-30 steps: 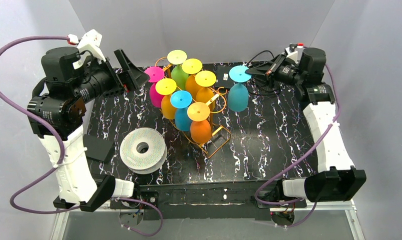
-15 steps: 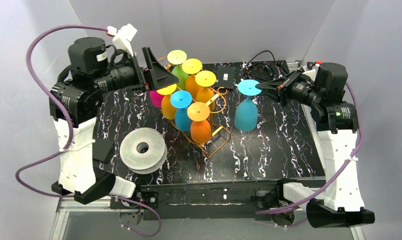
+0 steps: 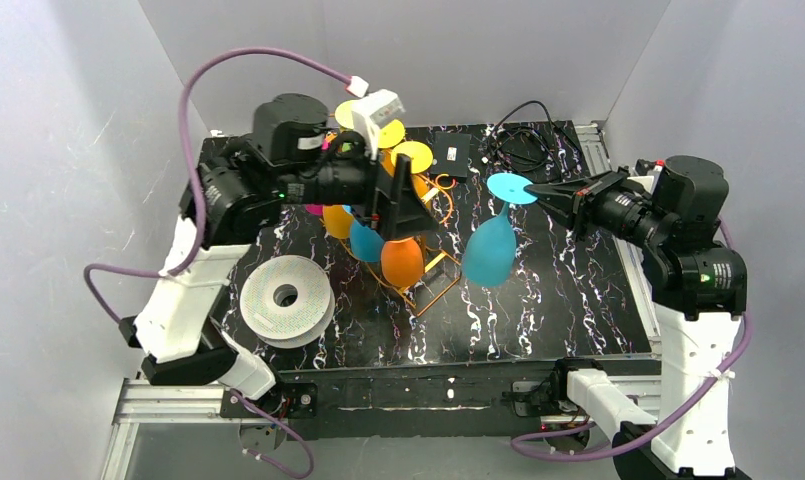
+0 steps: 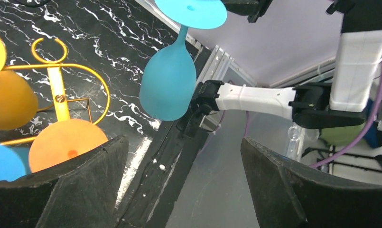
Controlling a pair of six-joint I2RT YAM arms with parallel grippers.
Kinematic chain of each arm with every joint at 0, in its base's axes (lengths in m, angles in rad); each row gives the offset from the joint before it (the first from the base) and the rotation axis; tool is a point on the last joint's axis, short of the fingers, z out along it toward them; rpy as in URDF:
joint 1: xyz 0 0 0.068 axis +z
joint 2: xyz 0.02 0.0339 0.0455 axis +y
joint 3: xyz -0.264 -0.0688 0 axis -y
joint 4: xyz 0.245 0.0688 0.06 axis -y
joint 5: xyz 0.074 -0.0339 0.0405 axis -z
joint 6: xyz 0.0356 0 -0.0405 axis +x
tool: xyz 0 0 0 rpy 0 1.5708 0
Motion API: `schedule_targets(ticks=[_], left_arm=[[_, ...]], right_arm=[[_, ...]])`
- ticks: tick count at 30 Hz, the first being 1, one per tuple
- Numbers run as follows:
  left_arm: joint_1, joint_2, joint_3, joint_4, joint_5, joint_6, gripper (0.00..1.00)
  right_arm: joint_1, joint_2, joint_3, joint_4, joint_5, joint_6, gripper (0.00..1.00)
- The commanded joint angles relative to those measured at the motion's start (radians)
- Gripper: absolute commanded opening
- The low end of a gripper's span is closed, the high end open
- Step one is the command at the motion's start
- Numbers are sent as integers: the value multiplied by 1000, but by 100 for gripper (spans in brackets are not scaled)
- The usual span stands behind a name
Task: Take the wine glass off the wine glass rack
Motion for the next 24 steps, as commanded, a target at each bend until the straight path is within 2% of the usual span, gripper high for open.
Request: schedule_targets(ticks=[1, 8, 15, 24], left_arm=[[-90, 23, 0, 63, -66, 98, 86], [-183, 87, -11, 156, -137, 123, 87], [-254, 185, 58, 193, -210, 166, 83], [-284, 221, 43, 265, -258, 164, 74]], right_arm=[[-7, -27, 29, 38, -36, 134, 1], [-7, -84, -37, 110, -96, 266, 1], [-7, -99, -44, 110, -144, 281, 1], [-7, -107, -49, 133, -176, 300, 1]])
